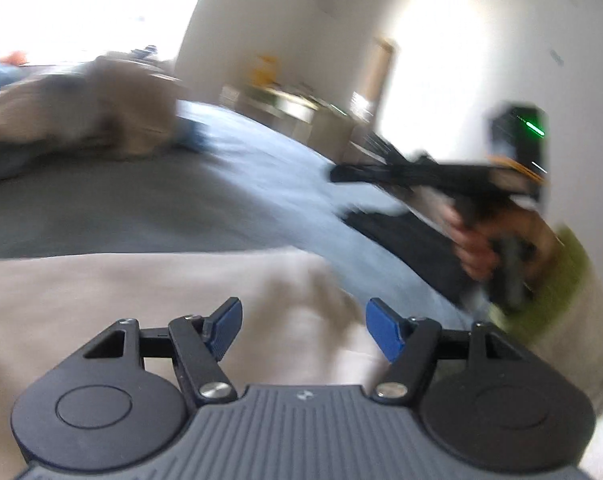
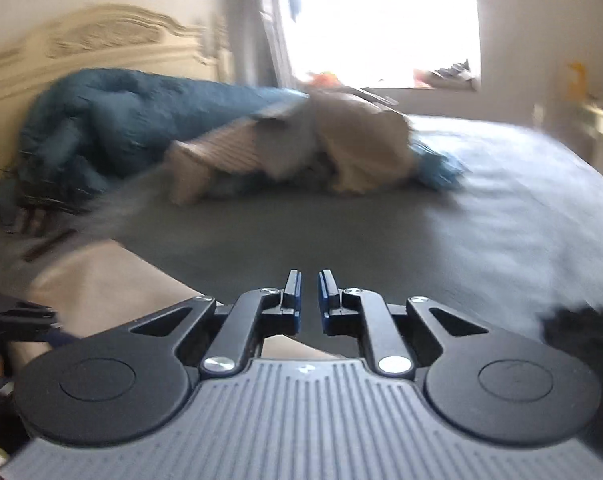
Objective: Fold clothes
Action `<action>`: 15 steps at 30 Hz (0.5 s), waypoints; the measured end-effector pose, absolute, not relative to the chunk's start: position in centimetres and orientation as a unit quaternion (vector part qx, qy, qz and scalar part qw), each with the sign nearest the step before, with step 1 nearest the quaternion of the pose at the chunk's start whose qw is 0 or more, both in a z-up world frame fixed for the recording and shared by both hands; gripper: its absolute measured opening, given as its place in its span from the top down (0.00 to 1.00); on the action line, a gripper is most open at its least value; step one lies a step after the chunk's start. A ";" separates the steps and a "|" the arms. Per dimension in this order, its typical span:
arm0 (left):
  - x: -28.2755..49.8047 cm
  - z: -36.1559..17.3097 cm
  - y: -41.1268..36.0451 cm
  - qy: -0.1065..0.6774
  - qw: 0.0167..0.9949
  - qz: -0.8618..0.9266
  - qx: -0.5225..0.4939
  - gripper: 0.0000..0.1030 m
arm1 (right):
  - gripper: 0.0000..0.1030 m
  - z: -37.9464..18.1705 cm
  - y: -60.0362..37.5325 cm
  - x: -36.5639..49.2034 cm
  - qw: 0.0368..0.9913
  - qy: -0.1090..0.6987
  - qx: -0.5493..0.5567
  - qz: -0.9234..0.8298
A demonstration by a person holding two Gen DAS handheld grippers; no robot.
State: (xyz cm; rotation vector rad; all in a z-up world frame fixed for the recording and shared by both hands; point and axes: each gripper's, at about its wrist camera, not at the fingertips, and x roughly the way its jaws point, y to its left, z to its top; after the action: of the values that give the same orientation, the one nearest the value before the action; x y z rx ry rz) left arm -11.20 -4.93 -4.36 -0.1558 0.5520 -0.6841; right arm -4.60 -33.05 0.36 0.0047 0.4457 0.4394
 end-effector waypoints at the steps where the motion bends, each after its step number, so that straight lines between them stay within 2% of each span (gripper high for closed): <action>1: -11.4 -4.4 -3.1 0.261 0.911 -0.306 -0.089 0.32 | 0.91 1.1 -31.3 -4.3 0.948 0.215 -0.004 0.235; 10: -13.2 -4.6 10.9 0.214 0.955 -0.142 -0.150 0.32 | 0.91 2.7 -13.3 0.4 0.892 0.247 -0.056 0.375; 15: -11.7 -6.4 15.1 0.246 0.949 -0.113 -0.162 0.32 | 0.91 0.3 -5.4 3.9 0.860 0.309 -0.047 0.404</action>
State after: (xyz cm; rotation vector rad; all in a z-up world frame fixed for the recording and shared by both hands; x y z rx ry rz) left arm -11.66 15.06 -6.41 -0.3287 0.5005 -0.2290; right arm 3.91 -5.38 0.34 -0.0996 0.6487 0.8484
